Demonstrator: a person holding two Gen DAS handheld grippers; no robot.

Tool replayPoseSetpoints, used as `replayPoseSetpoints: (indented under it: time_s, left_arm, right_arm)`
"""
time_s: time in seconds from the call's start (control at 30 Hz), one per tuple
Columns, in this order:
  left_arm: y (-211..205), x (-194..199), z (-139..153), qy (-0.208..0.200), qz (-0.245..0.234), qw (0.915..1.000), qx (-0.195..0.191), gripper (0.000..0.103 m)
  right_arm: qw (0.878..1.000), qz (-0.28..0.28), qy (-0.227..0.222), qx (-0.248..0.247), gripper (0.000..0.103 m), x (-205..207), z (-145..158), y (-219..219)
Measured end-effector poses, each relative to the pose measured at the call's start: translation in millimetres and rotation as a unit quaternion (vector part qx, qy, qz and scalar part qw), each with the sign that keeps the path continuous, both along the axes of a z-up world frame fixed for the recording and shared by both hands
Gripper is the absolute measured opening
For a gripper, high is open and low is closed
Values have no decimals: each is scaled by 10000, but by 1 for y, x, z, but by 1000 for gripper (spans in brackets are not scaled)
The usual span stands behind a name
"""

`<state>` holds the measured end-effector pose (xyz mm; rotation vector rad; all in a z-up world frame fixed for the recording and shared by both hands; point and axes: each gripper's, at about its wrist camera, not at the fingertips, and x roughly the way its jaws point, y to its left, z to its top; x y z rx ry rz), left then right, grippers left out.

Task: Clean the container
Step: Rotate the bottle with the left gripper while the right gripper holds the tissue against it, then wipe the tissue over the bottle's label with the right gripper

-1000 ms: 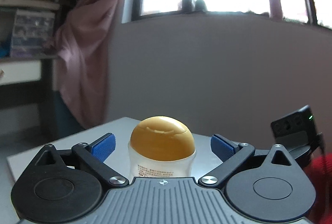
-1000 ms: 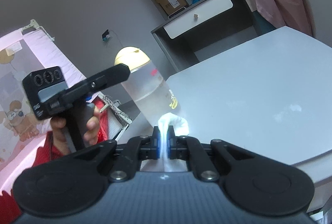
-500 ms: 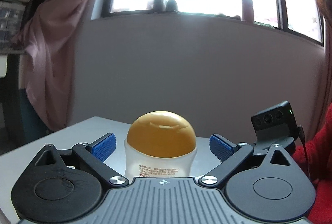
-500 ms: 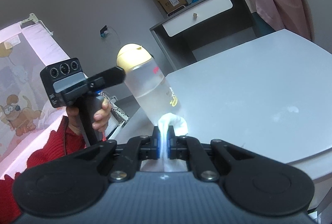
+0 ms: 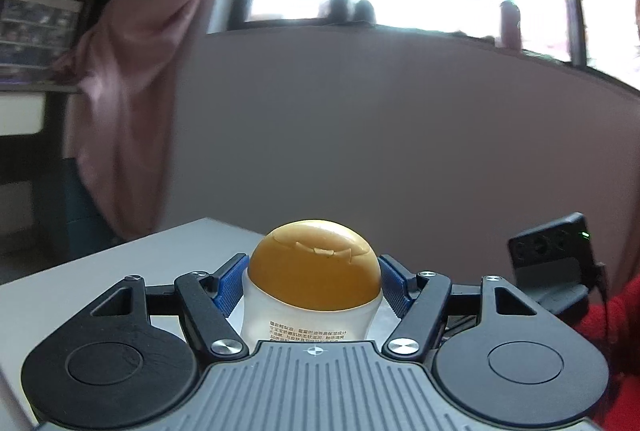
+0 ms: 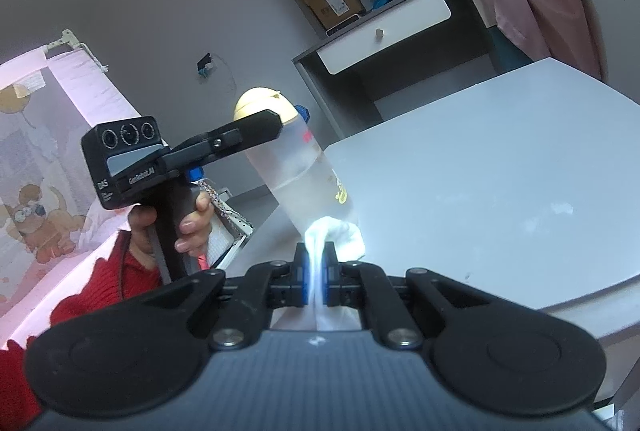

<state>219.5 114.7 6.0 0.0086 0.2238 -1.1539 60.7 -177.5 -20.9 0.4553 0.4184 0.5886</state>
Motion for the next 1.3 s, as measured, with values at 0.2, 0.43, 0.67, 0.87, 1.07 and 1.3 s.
replayPoseSetpoints:
  time_s: [0.2,0.43,0.67,0.87,1.07,1.3]
  left_arm:
    - [-22,-23,16,196,1162,9922,398,69]
    - [-48,-42,38,575,2267,9692,777,69]
    - [-56,-47,65,855,2883,9496,887,69]
    - [-58,-49,71,980,3135,9405,867,69]
    - [-56,-49,66,984,3140,9411,773,69]
    - [-56,-48,60,958,3103,9428,753,69]
  right_arm:
    - [9999,-1,-97,60,6,-4,3,-1]
    - [9997,-5,-214,133,6,-9,6,-2]
    - [9968,-78,-750,-265,6,-13,18,15]
    - [9874,-278,-1427,-619,6,-11,34,39]
    - [9822,-562,-1674,-638,6,-8,37,48]
    - [9863,-598,-1416,-603,5,0,24,49]
